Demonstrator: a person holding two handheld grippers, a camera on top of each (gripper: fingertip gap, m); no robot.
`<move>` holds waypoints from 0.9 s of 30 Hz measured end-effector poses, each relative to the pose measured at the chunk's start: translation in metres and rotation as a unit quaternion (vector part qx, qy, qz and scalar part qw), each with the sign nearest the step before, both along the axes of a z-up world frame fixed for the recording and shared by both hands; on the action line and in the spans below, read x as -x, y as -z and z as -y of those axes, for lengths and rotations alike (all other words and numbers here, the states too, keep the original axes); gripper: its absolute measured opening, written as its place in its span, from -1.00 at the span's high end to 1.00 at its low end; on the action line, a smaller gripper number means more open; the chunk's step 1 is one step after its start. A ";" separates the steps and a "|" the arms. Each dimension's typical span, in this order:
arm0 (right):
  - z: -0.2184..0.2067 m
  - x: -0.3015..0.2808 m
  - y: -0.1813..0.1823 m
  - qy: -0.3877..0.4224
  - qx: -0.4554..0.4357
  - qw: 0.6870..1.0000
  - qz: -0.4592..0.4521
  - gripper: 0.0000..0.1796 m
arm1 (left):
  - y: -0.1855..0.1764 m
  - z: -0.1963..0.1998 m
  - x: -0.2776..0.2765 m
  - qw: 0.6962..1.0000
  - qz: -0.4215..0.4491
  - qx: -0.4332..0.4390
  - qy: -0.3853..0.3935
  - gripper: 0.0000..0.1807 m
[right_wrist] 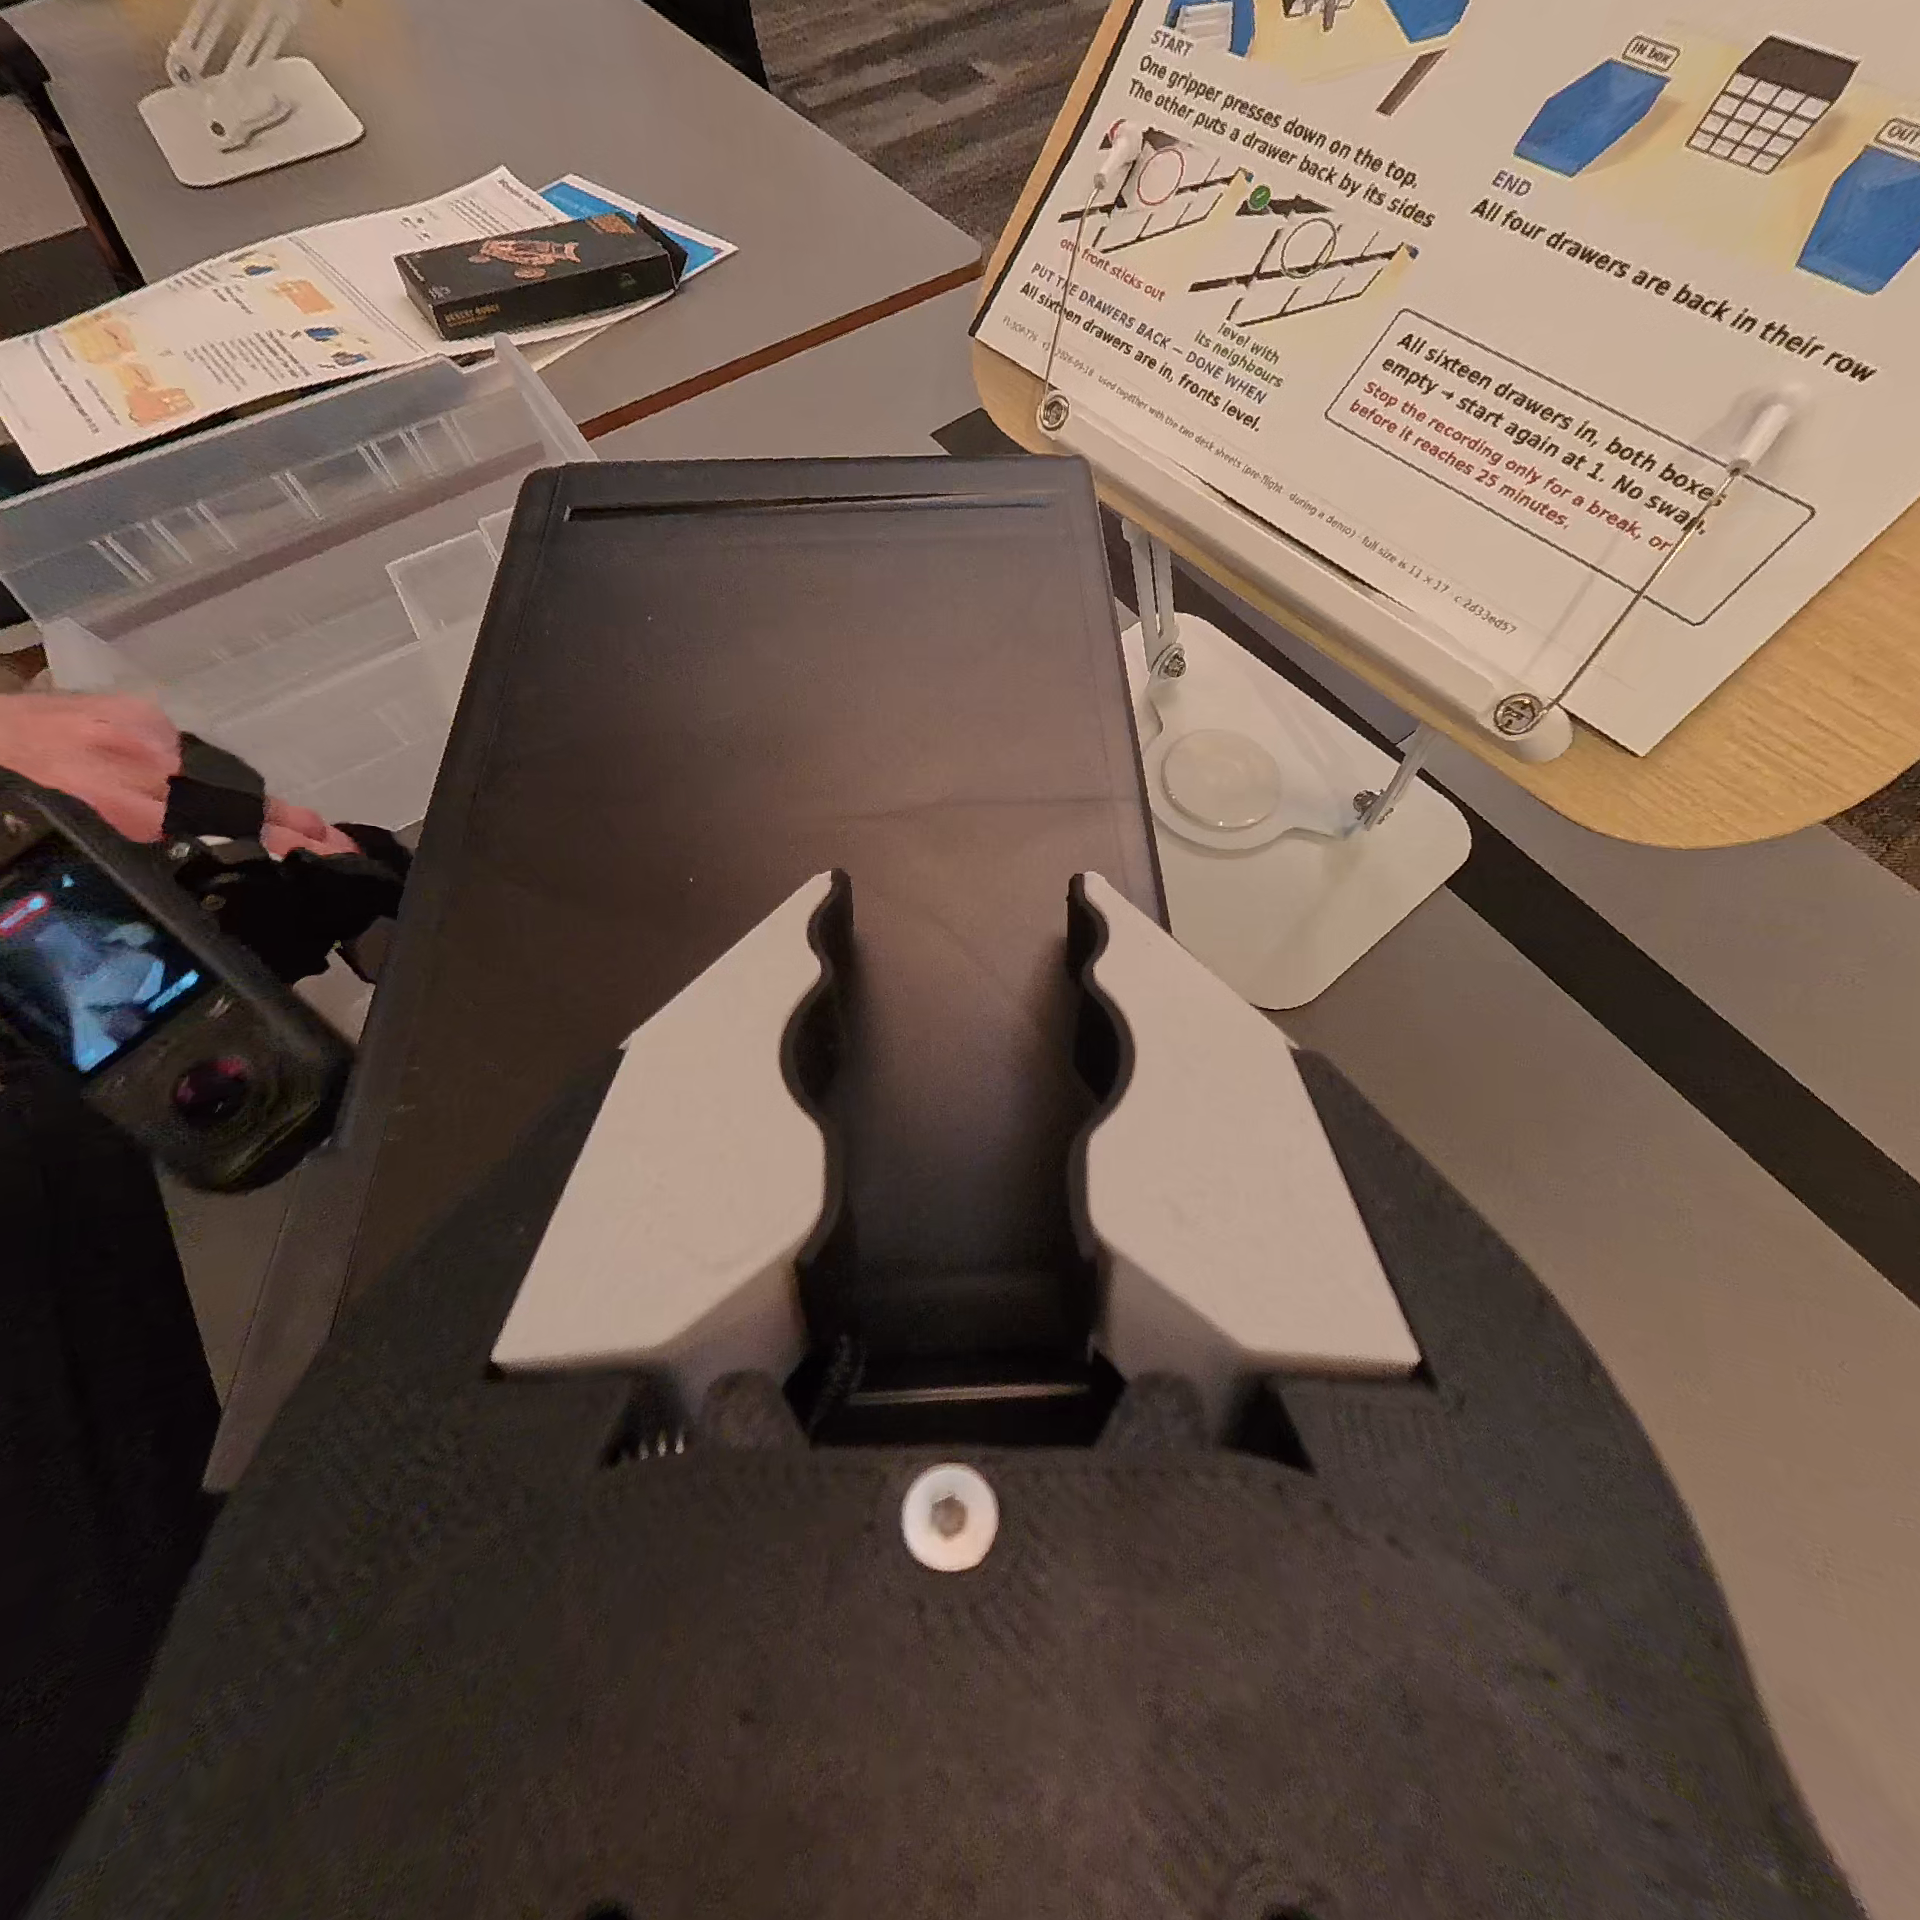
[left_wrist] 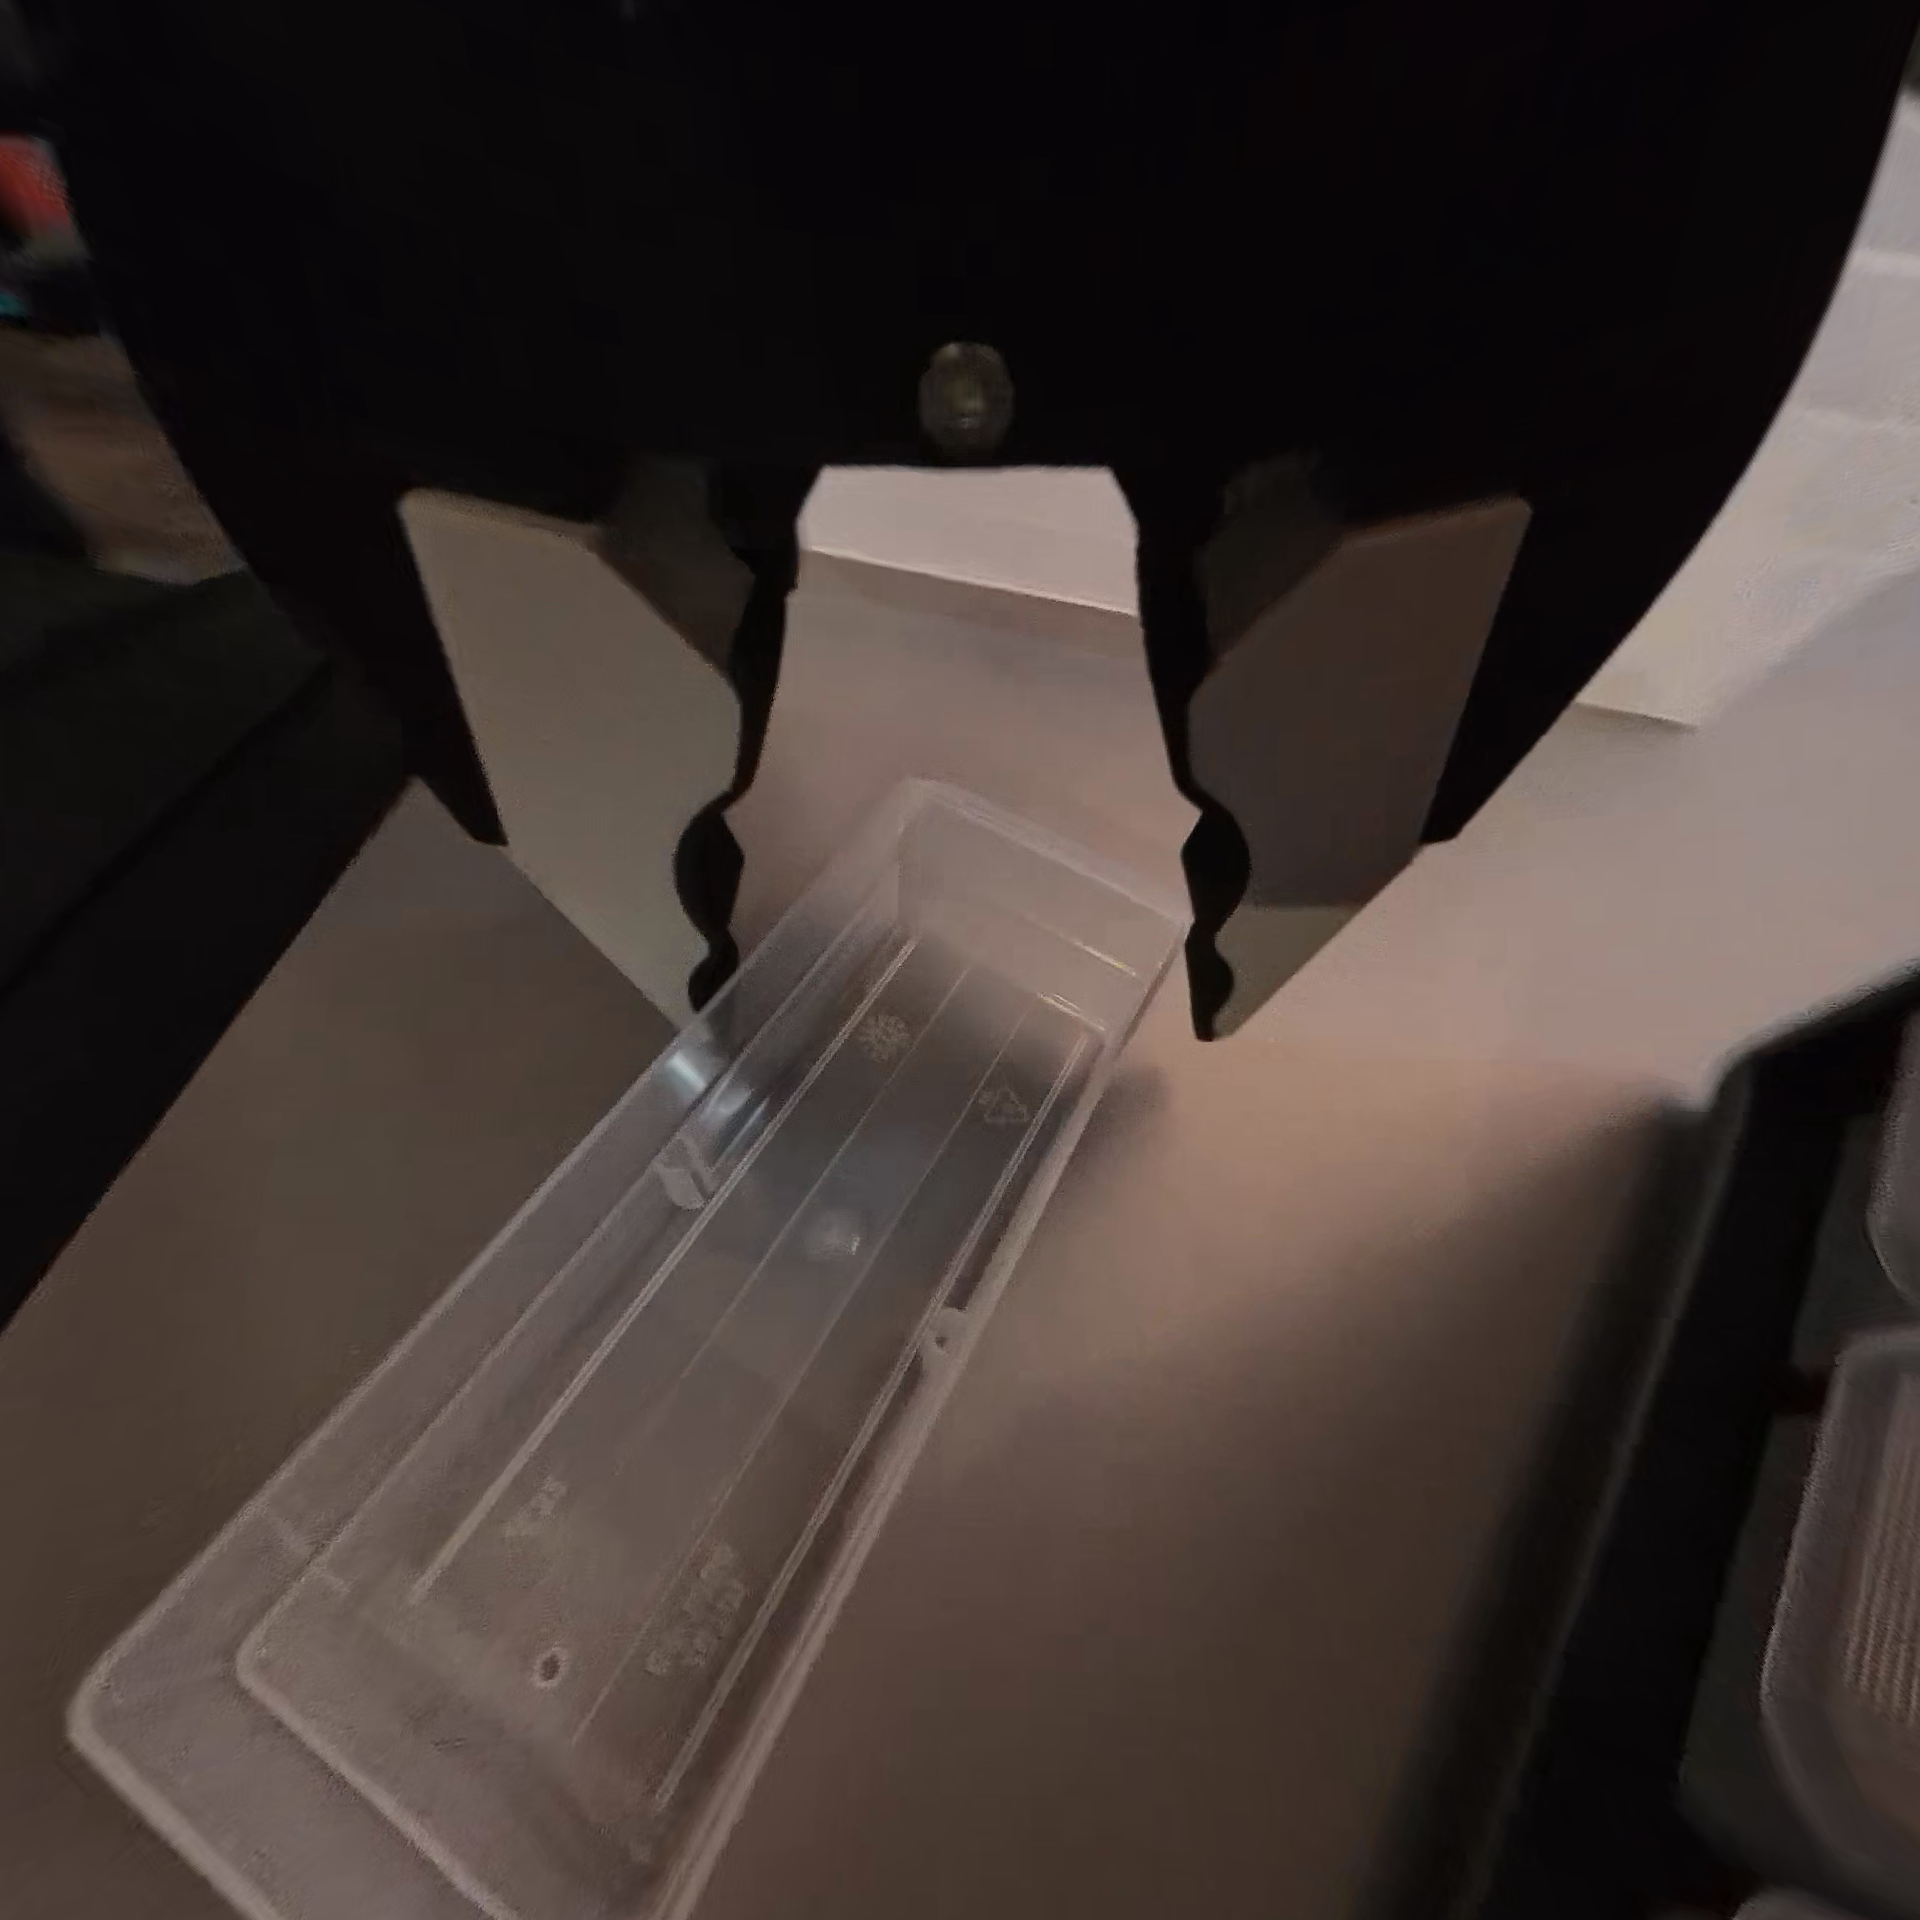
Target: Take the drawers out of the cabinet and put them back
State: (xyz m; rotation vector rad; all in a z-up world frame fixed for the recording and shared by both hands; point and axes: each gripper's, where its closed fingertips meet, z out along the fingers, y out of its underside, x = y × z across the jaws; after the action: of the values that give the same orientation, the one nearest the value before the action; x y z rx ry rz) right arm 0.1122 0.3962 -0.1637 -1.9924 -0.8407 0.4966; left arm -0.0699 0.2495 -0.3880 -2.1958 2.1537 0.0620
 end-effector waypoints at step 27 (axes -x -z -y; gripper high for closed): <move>0.000 0.000 -0.002 -0.001 -0.005 1.000 -0.005 0.56 | -0.044 0.016 0.019 0.955 0.144 0.014 -0.258 0.24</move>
State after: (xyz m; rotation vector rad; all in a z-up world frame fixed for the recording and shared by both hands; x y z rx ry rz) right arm 0.1122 0.3962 -0.1621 -1.9786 -0.8377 0.5039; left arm -0.0893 0.2334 -0.3444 -2.5333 1.4056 -0.2496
